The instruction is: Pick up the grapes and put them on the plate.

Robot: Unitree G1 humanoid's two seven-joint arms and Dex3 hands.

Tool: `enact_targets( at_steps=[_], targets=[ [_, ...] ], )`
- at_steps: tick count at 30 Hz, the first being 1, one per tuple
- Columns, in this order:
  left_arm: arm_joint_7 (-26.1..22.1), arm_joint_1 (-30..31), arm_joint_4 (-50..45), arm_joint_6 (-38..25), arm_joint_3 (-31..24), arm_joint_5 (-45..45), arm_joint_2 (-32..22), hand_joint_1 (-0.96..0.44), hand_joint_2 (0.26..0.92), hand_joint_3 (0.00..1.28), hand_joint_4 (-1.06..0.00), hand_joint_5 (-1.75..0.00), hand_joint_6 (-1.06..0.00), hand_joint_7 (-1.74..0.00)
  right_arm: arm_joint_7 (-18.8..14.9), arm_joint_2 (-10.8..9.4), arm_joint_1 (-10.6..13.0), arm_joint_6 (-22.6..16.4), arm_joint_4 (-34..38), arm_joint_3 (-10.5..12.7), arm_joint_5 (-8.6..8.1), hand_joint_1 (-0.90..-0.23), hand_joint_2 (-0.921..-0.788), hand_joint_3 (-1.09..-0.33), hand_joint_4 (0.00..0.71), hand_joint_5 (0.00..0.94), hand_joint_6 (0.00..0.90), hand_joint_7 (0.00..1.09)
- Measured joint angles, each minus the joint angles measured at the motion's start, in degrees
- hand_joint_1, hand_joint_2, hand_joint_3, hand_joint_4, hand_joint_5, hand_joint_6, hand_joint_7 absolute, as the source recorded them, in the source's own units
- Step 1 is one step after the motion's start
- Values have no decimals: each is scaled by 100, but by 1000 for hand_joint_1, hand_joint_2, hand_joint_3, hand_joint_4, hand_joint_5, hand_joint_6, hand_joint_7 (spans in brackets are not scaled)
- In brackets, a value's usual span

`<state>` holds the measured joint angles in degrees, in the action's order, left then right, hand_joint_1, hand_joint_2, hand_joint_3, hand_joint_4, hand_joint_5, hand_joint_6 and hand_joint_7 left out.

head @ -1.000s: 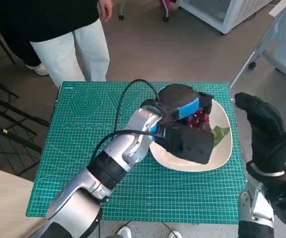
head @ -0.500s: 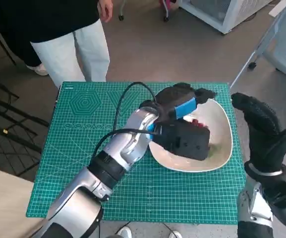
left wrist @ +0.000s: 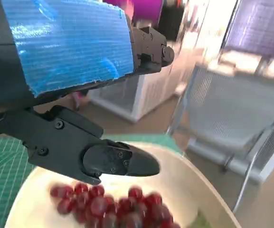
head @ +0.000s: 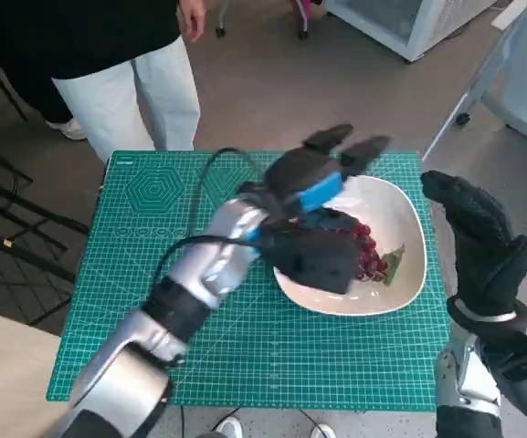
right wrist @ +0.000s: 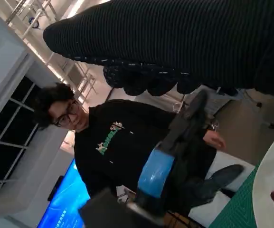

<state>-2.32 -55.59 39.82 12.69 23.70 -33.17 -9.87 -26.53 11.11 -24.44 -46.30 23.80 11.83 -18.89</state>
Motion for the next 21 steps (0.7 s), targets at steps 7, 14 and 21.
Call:
enact_targets(
  at_steps=[7, 14, 21],
  targets=[
    [18, 353, 383, 1307, -927, 1296, -178, -796, 921, 540, 0, 0, -105, -8, 0, 1, -3, 0, -1, -20, -3, -557, -921, -746, 169, 1, -1, 334],
    [-931, 701, 624, 1926, -1793, 2938, -62, -722, 921, 480, -10, -4, -68, -1, 0, -3, -32, -1, -2, -57, -4, -562, -921, -745, 168, 1, -1, 334],
    [-1630, 1229, 910, 2883, -2603, 4125, 114, -637, 921, 396, -55, -16, -88, -13, -2, -5, -65, 4, 3, -81, -7, -568, -921, -741, 169, 2, -1, 335]
  ],
)
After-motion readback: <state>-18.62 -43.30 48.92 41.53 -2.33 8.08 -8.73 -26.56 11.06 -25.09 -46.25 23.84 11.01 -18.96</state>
